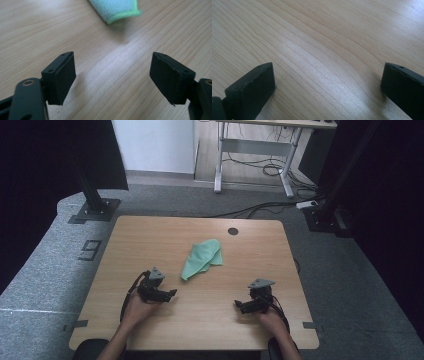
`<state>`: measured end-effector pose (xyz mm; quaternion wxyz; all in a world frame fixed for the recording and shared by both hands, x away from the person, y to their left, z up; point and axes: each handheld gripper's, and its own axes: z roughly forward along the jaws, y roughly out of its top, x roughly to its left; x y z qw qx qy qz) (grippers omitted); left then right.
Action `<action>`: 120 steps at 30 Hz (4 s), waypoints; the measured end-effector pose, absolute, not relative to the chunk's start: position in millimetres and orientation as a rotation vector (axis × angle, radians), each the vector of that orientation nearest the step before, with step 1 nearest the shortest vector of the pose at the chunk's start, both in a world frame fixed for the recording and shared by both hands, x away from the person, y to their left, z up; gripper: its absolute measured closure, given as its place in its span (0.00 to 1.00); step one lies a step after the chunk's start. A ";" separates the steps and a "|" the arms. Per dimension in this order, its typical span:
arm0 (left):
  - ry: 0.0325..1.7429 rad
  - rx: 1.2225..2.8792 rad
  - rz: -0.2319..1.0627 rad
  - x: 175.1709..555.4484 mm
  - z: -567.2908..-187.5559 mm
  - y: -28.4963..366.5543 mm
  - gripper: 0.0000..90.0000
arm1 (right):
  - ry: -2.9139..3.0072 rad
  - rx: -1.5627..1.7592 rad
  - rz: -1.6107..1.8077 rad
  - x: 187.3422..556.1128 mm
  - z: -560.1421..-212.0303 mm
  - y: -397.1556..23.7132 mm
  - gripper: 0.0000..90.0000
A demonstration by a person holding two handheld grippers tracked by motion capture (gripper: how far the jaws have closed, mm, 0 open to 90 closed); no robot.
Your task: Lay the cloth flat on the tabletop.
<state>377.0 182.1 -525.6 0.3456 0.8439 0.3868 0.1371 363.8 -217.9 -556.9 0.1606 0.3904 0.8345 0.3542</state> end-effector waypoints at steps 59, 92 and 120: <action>0.954 2.264 0.371 468.2 -520.4 84.2 0.96 | 2.384 1.116 1.011 363.8 -556.9 -218.0 0.00; 1.091 2.162 0.383 484.5 -507.9 144.2 0.60 | 2.384 1.116 1.011 363.8 -556.9 -217.9 0.00; 1.011 2.152 0.434 501.0 -482.7 99.6 0.98 | 2.380 1.117 1.011 365.0 -556.8 -216.7 0.00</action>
